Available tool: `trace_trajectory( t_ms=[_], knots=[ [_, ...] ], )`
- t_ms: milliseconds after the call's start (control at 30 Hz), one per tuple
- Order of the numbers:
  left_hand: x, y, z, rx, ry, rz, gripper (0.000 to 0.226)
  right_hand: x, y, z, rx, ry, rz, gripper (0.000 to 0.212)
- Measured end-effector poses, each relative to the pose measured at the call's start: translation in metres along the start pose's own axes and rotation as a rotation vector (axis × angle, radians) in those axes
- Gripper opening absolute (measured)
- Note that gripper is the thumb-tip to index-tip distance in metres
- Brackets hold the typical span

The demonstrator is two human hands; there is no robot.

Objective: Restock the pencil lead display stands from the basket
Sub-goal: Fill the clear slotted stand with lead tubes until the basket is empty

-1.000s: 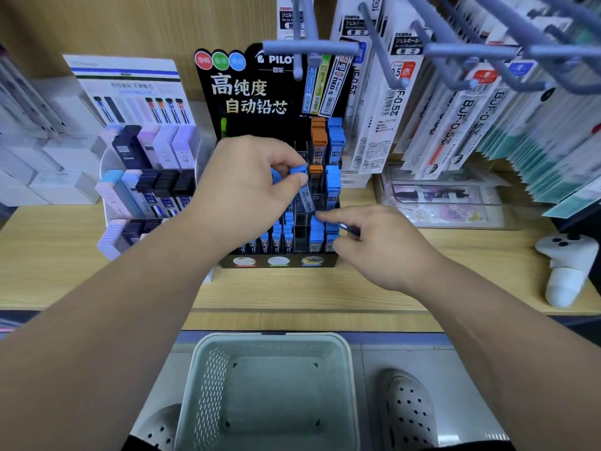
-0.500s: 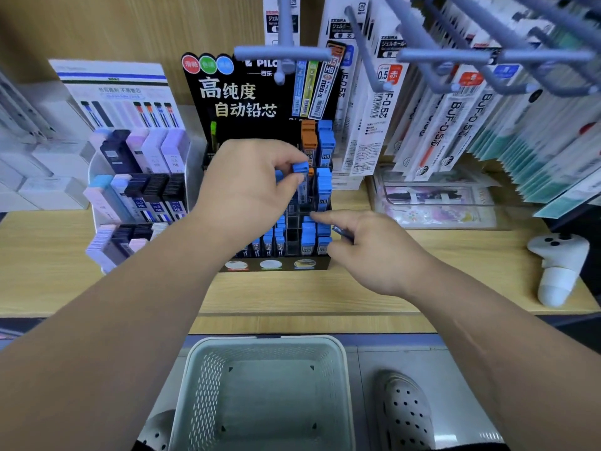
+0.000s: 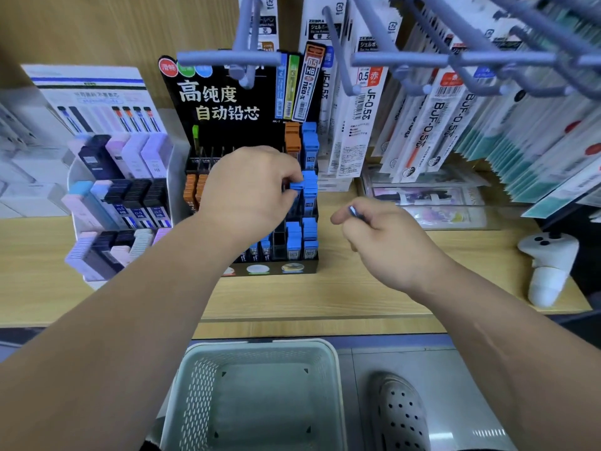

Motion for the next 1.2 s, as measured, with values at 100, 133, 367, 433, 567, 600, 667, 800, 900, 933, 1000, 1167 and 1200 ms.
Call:
trace_trajectory(
  t_ms=[100,133,367,433,567,600,667,800,900,933,1000,1167,1200],
  knots=[
    [0.003,-0.001,0.0,0.024,-0.071,-0.031,0.016,-0.001,0.0,0.003,0.018,-0.1,-0.009,0.029],
    [0.003,-0.002,0.001,0.015,-0.088,-0.046,0.015,-0.001,0.001,0.005,0.015,-0.144,0.001,0.03],
    [-0.003,0.001,0.004,-0.038,-0.104,-0.079,0.015,0.006,0.001,0.013,-0.029,-0.335,0.115,0.03],
    [-0.012,0.004,0.001,-0.063,0.07,-0.092,0.01,0.006,-0.002,0.013,-0.002,-0.316,0.118,0.029],
    [-0.019,0.018,-0.009,-0.199,0.657,0.083,0.008,0.01,-0.002,0.024,-0.03,-0.091,0.169,0.027],
    [-0.019,0.024,-0.011,-0.195,0.702,0.126,0.005,0.011,-0.001,0.029,-0.047,-0.05,0.181,0.028],
    [-0.021,0.034,-0.009,-0.166,0.69,0.161,0.006,0.016,0.002,0.039,-0.077,-0.013,0.201,0.032],
    [-0.028,0.048,0.01,-0.2,0.626,0.166,0.013,0.033,0.005,0.055,-0.145,-0.027,0.268,0.024],
    [-0.032,0.055,0.029,-0.299,0.718,0.163,0.015,0.036,0.001,0.059,-0.07,-0.333,0.274,0.007],
    [-0.033,0.057,0.035,-0.316,0.732,0.15,0.017,0.035,-0.002,0.058,-0.014,-0.45,0.25,0.009],
    [-0.036,0.06,0.045,-0.344,0.751,0.102,0.017,0.031,-0.008,0.055,0.06,-0.588,0.162,0.009],
    [-0.036,0.064,0.053,-0.385,0.787,-0.003,0.016,0.025,-0.014,0.053,0.111,-0.863,0.014,0.013],
    [-0.036,0.064,0.053,-0.393,0.787,-0.031,0.017,0.024,-0.014,0.055,0.103,-0.95,0.008,0.021]
  ],
)
Point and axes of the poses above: each hand's wrist, its own y-axis away from the middle knuckle, its own x-axis out of the palm, z = x × y, the point moved 6 cm from there along -y, towards the middle knuckle
